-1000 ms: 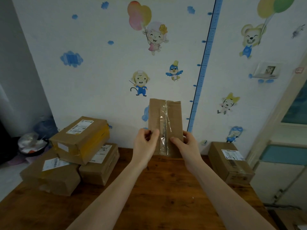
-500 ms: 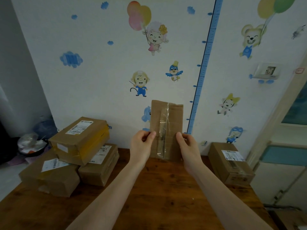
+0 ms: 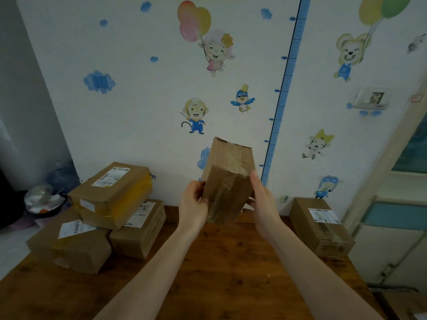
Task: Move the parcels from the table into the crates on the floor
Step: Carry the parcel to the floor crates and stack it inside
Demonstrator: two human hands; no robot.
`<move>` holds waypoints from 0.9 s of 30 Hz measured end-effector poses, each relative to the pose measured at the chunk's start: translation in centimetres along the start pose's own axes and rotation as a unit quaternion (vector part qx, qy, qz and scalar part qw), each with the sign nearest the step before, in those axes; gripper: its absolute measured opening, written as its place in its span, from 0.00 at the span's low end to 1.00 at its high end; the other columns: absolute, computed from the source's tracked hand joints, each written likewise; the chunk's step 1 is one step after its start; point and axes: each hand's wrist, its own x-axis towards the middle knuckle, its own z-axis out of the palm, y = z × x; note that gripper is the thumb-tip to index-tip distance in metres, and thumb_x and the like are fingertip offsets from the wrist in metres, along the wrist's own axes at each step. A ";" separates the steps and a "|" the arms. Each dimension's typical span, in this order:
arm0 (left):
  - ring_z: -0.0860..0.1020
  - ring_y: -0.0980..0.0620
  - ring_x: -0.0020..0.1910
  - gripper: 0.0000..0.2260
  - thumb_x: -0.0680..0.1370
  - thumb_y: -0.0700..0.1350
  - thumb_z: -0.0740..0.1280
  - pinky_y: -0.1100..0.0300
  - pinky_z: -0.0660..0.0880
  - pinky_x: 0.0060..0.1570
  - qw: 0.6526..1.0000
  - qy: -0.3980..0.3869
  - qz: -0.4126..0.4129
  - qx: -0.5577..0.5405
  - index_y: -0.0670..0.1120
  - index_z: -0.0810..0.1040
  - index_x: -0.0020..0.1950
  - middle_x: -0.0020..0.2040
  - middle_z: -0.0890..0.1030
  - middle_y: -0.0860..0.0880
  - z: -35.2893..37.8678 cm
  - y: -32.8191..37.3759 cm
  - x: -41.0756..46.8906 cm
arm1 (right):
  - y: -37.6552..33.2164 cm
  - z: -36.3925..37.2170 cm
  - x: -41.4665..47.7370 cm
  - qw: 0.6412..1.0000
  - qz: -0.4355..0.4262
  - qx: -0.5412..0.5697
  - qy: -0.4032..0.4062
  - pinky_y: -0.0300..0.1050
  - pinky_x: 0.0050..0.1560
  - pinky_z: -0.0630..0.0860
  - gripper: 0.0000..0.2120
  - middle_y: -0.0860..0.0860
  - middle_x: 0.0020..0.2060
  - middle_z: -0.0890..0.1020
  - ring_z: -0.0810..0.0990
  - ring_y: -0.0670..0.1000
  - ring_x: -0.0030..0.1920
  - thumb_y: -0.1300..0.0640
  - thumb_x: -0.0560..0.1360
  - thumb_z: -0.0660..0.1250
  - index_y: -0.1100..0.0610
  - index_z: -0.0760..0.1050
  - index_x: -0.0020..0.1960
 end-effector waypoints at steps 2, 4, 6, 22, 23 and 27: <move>0.76 0.55 0.50 0.11 0.77 0.34 0.63 0.57 0.76 0.54 1.000 -0.007 0.003 -0.007 0.48 0.72 0.54 0.47 0.77 0.56 0.0 -0.1 0.1 | -0.2 0.1 0.0 1.000 0.010 0.020 0.005 0.58 0.69 0.64 0.38 0.53 0.63 0.75 0.72 0.55 0.64 0.30 0.69 0.59 0.55 0.68 0.68; 0.76 0.55 0.49 0.08 0.77 0.39 0.66 0.61 0.76 0.48 1.000 -0.021 -0.004 -0.018 0.48 0.71 0.54 0.46 0.76 0.55 0.1 0.2 -0.1 | 0.0 0.1 0.2 0.999 0.020 0.034 0.005 0.58 0.67 0.66 0.29 0.54 0.63 0.75 0.72 0.55 0.63 0.38 0.75 0.61 0.56 0.67 0.69; 0.76 0.56 0.48 0.13 0.77 0.49 0.67 0.63 0.76 0.46 0.998 -0.044 -0.022 -0.039 0.47 0.70 0.58 0.48 0.76 0.54 0.3 0.7 -0.4 | 0.1 0.1 0.2 0.999 0.022 0.036 -0.007 0.54 0.58 0.74 0.20 0.54 0.58 0.76 0.74 0.54 0.59 0.45 0.78 0.60 0.55 0.68 0.65; 0.76 0.54 0.53 0.21 0.78 0.49 0.65 0.63 0.76 0.42 0.991 -0.063 -0.093 -0.076 0.46 0.64 0.69 0.60 0.74 0.48 0.3 0.9 -0.8 | 0.0 0.4 -0.4 0.999 -0.004 0.040 -0.020 0.50 0.53 0.76 0.17 0.49 0.56 0.76 0.76 0.50 0.55 0.49 0.77 0.65 0.49 0.71 0.64; 0.76 0.52 0.55 0.25 0.78 0.49 0.66 0.60 0.77 0.45 0.991 -0.063 -0.090 -0.080 0.47 0.61 0.71 0.62 0.74 0.48 0.2 0.7 -0.8 | -0.1 0.3 -0.4 0.999 -0.002 0.035 -0.029 0.47 0.48 0.77 0.17 0.48 0.54 0.77 0.76 0.49 0.53 0.51 0.77 0.65 0.50 0.71 0.64; 0.74 0.54 0.57 0.38 0.77 0.54 0.66 0.60 0.77 0.47 0.987 -0.057 -0.082 -0.129 0.56 0.45 0.78 0.62 0.69 0.55 -0.9 0.1 -0.5 | -0.2 0.0 -0.4 0.997 -0.005 0.046 -0.062 0.38 0.39 0.75 0.14 0.49 0.50 0.79 0.78 0.46 0.48 0.61 0.78 0.63 0.53 0.73 0.63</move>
